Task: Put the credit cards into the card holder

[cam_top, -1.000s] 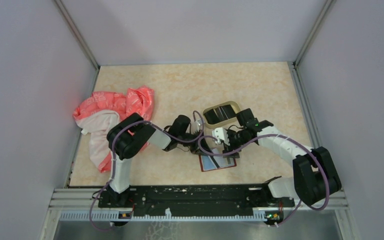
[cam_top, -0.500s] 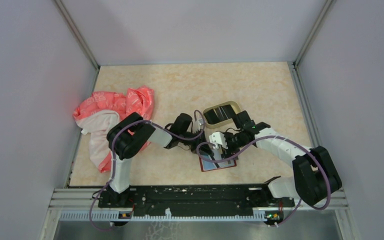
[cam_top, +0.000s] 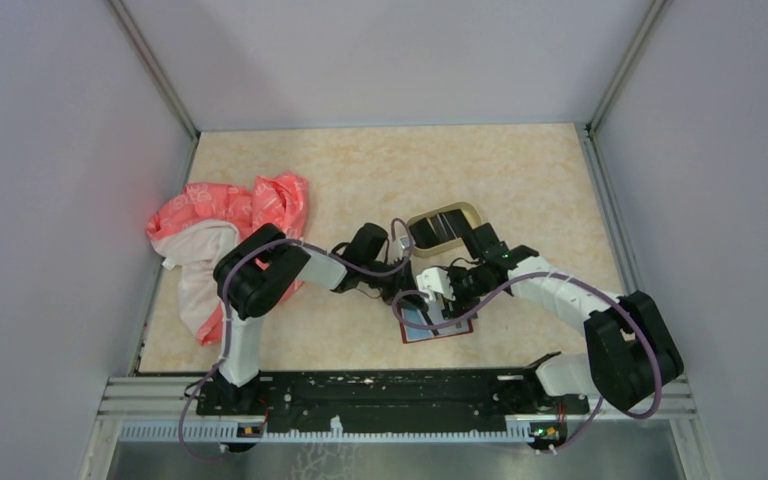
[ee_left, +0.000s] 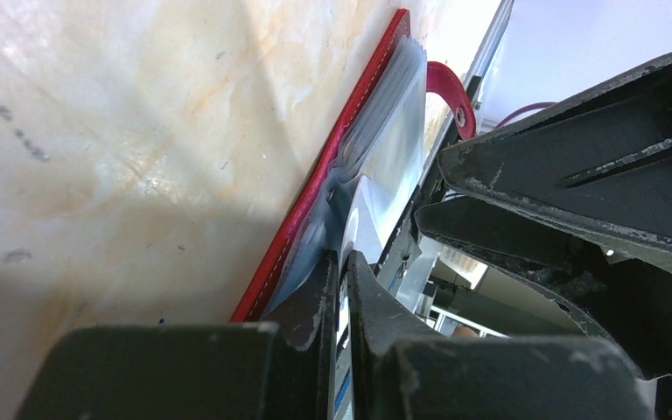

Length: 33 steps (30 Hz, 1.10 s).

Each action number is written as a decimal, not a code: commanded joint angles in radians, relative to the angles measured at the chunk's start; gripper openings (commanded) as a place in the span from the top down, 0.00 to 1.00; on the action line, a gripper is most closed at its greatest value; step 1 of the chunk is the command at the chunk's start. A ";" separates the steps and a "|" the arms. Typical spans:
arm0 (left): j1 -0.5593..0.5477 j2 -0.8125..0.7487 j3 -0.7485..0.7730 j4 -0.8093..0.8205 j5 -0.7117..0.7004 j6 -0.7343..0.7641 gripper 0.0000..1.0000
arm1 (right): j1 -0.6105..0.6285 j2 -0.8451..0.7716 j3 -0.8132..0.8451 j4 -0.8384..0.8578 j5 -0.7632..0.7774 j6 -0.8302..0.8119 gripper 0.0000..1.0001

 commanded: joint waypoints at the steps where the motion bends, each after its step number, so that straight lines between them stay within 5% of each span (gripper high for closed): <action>1: -0.002 0.022 0.023 -0.114 -0.045 0.056 0.90 | 0.006 -0.004 -0.001 0.009 -0.013 -0.021 0.36; 18: -0.003 0.054 0.092 -0.166 -0.052 0.075 0.85 | 0.047 -0.051 -0.022 0.009 -0.077 -0.064 0.38; 33: -0.006 0.063 0.106 -0.156 -0.052 0.069 0.80 | 0.246 -0.075 -0.057 0.172 -0.039 0.028 0.85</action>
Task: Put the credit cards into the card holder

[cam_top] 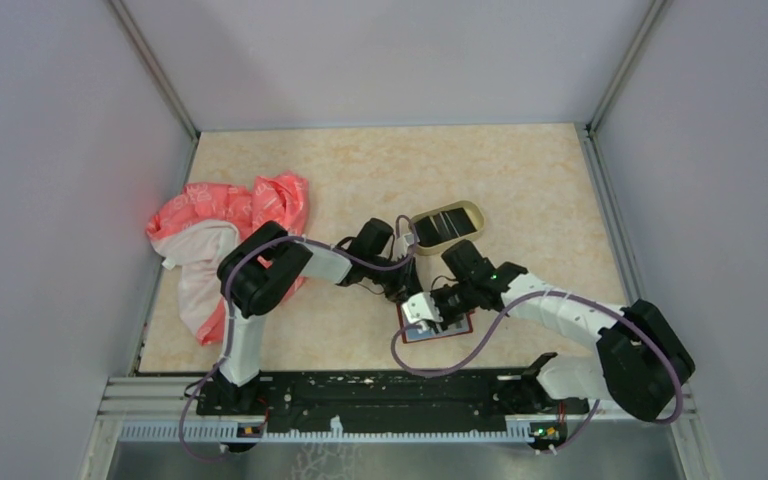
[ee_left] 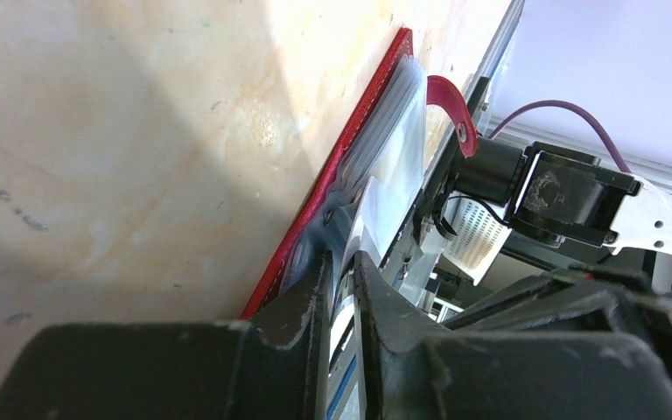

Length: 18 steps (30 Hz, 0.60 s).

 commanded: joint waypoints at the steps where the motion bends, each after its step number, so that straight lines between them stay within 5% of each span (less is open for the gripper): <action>1: -0.006 0.038 0.018 -0.029 -0.055 0.025 0.80 | 0.080 -0.001 -0.007 0.092 0.016 0.041 0.87; 6: -0.007 0.040 0.016 -0.025 -0.056 0.024 0.79 | 0.162 0.024 -0.032 0.195 0.140 0.097 0.98; 18: -0.010 0.047 0.017 -0.017 -0.055 0.021 0.77 | 0.215 0.111 -0.020 0.238 0.302 0.128 1.00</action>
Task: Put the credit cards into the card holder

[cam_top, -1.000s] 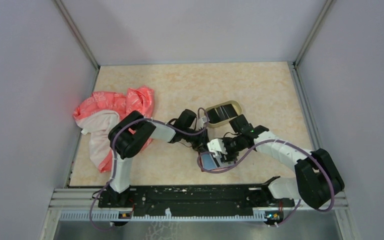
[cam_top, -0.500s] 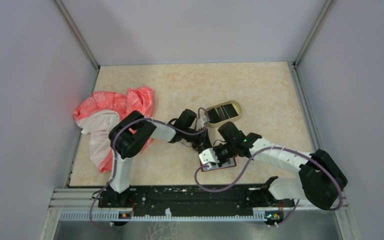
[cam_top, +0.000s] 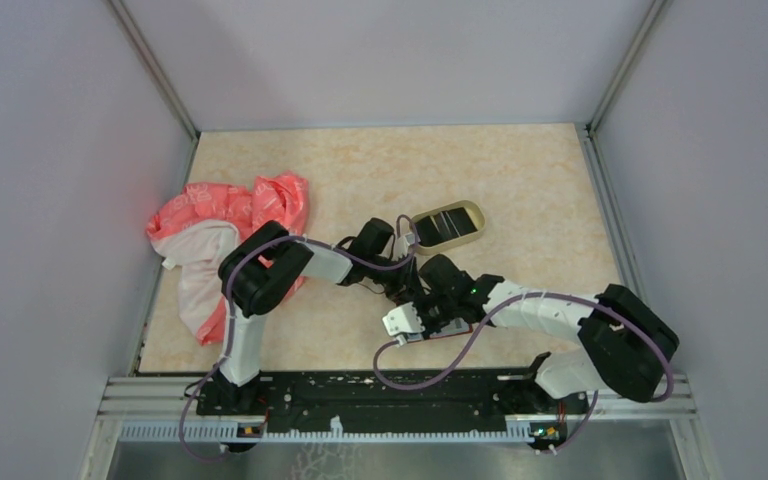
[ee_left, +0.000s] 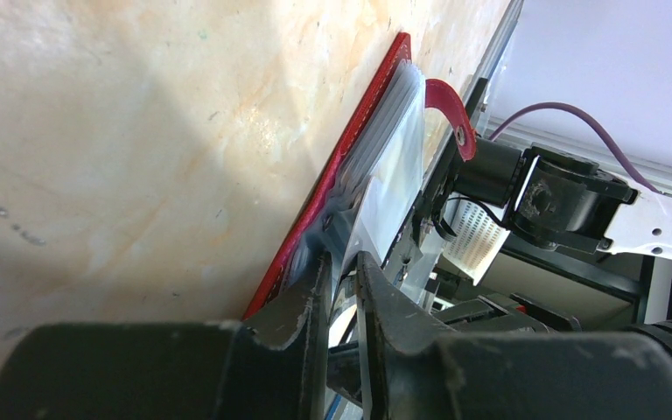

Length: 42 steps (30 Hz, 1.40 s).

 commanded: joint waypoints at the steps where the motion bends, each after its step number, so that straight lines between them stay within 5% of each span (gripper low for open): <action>1: -0.009 0.039 0.010 -0.019 -0.057 0.020 0.77 | 0.013 0.030 0.013 0.037 0.059 0.018 1.00; 34: -0.009 0.027 0.008 0.001 -0.075 0.015 0.60 | -0.073 -0.027 0.028 -0.084 0.060 -0.012 1.00; 42: 0.000 -0.019 -0.039 0.064 -0.105 -0.018 0.60 | -0.161 -0.117 0.064 -0.187 -0.270 -0.006 0.99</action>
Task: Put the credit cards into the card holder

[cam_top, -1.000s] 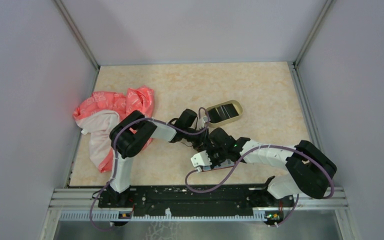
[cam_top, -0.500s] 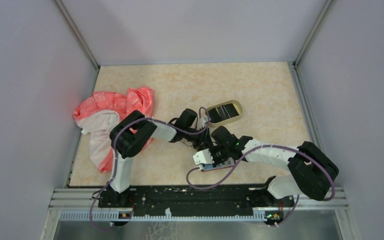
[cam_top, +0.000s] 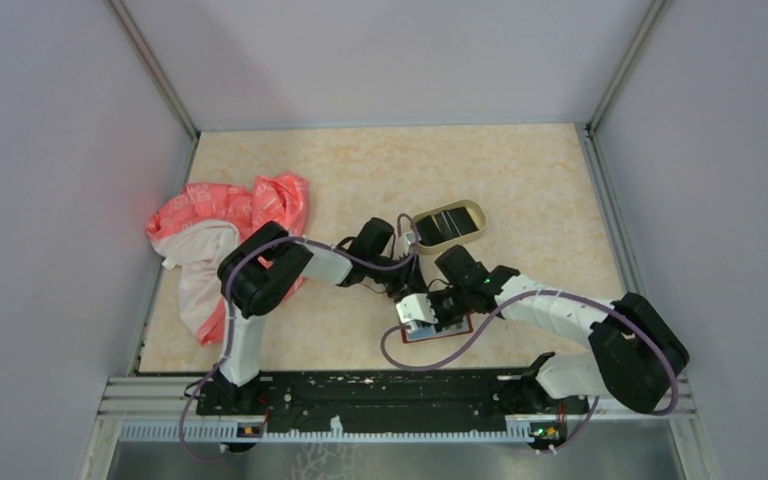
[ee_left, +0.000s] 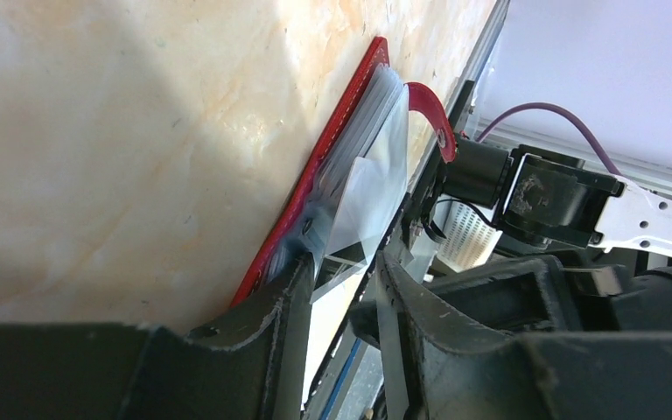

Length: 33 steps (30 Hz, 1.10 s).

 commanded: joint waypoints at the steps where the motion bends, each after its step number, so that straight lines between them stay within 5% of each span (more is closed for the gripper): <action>1: 0.001 -0.023 -0.047 0.034 -0.116 0.007 0.60 | -0.061 -0.103 0.057 -0.059 -0.241 -0.011 0.99; 13: 0.005 -0.051 -0.203 0.331 -0.116 -0.113 0.64 | -0.240 -0.157 0.076 -0.082 -0.351 0.010 0.98; 25: 0.005 -0.010 -0.280 0.568 -0.093 -0.245 0.88 | -0.267 -0.150 0.076 -0.077 -0.343 0.012 0.98; 33: 0.007 0.020 -0.248 0.506 -0.001 -0.213 0.95 | -0.281 -0.147 0.073 -0.081 -0.337 0.004 0.98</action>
